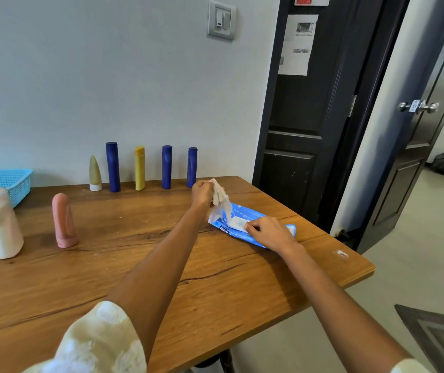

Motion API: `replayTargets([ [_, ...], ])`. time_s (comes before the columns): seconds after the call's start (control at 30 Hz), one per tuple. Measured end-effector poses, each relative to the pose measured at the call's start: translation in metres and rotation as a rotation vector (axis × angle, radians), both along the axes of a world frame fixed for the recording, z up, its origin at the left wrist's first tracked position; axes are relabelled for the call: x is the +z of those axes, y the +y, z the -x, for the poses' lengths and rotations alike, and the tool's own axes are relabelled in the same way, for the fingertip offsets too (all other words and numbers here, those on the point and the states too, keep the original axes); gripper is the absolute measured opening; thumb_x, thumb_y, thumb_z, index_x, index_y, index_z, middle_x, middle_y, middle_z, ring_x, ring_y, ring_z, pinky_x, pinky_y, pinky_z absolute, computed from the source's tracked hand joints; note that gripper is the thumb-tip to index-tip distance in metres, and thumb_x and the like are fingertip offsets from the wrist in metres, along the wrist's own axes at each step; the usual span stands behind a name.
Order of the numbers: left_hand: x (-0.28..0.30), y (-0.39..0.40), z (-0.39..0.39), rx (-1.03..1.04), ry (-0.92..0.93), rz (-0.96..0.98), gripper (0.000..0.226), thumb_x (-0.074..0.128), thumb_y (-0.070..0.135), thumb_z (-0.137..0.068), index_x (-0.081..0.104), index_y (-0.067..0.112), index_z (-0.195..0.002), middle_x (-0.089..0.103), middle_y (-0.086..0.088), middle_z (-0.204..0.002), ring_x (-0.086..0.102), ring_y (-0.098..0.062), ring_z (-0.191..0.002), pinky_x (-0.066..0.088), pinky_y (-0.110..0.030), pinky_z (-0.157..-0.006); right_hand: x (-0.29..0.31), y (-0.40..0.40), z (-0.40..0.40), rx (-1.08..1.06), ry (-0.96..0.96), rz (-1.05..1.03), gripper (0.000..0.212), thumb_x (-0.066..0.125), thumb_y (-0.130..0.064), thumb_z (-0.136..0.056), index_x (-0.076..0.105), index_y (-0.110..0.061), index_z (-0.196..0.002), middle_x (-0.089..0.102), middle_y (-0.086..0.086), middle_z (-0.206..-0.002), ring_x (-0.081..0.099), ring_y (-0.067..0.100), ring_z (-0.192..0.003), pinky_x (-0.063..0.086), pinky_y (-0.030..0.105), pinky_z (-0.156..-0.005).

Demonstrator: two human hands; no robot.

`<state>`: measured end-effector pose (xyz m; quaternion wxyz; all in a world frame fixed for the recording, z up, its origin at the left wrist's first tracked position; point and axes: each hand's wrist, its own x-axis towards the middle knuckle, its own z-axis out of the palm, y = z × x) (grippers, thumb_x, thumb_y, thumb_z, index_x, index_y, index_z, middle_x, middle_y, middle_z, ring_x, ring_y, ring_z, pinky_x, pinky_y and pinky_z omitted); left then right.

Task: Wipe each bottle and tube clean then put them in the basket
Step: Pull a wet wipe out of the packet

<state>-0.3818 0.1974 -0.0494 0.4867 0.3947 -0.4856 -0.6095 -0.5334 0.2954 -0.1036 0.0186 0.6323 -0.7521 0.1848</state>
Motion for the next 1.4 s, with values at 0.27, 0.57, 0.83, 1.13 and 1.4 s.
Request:
replayTargets([
  [0.27,-0.005,0.005,-0.003,0.009,-0.037,0.004,0.018,0.035,0.003,-0.093,0.052,0.006,-0.099,0.060,-0.006,-0.074,0.054,-0.015,-0.065,0.043,-0.026,-0.058,0.017,-0.024,-0.019,-0.180,0.172,-0.161,0.036,0.042,-0.033,-0.098,0.057,-0.008,-0.118,0.058,0.012,-0.122,0.055,0.027,-0.110,0.042,0.034,-0.084],
  [0.57,-0.007,0.005,-0.003,-0.024,-0.072,0.008,0.014,0.038,0.009,-0.096,0.051,0.010,-0.096,0.062,-0.012,-0.092,0.059,-0.019,-0.084,0.048,-0.031,-0.074,0.017,-0.027,-0.019,-0.391,0.243,-0.076,0.030,0.045,-0.031,-0.098,0.057,-0.010,-0.116,0.060,0.009,-0.120,0.054,0.026,-0.112,0.045,0.035,-0.088],
  [0.83,0.006,0.006,-0.021,-0.042,0.016,-0.010,0.015,0.038,0.009,-0.096,0.052,0.010,-0.091,0.063,-0.011,-0.088,0.059,-0.019,-0.075,0.048,-0.030,-0.064,0.044,-0.030,-0.050,0.020,-0.782,0.244,0.039,0.048,-0.039,-0.095,0.063,-0.008,-0.114,0.064,0.008,-0.111,0.059,0.019,-0.100,0.048,0.030,-0.081],
  [1.13,0.031,0.013,-0.091,0.048,-0.044,0.052,0.011,0.058,0.017,-0.091,0.061,0.011,-0.083,0.065,-0.013,-0.091,0.063,-0.028,-0.093,0.053,-0.038,-0.084,0.081,-0.028,-0.130,0.299,-0.964,0.218,0.028,0.068,-0.012,-0.085,0.062,-0.013,-0.112,0.069,0.005,-0.079,0.064,0.006,-0.054,0.053,0.019,-0.052],
  [1.4,0.055,0.033,-0.185,-0.062,-0.216,0.408,0.011,0.062,0.015,-0.090,0.059,0.013,-0.100,0.064,-0.005,-0.087,0.064,-0.016,-0.073,0.057,-0.026,-0.061,0.110,-0.043,-0.199,0.244,-1.231,0.421,0.012,0.060,-0.010,-0.089,0.066,-0.013,-0.099,0.067,0.009,-0.090,0.063,0.019,-0.073,0.050,0.022,-0.056],
])
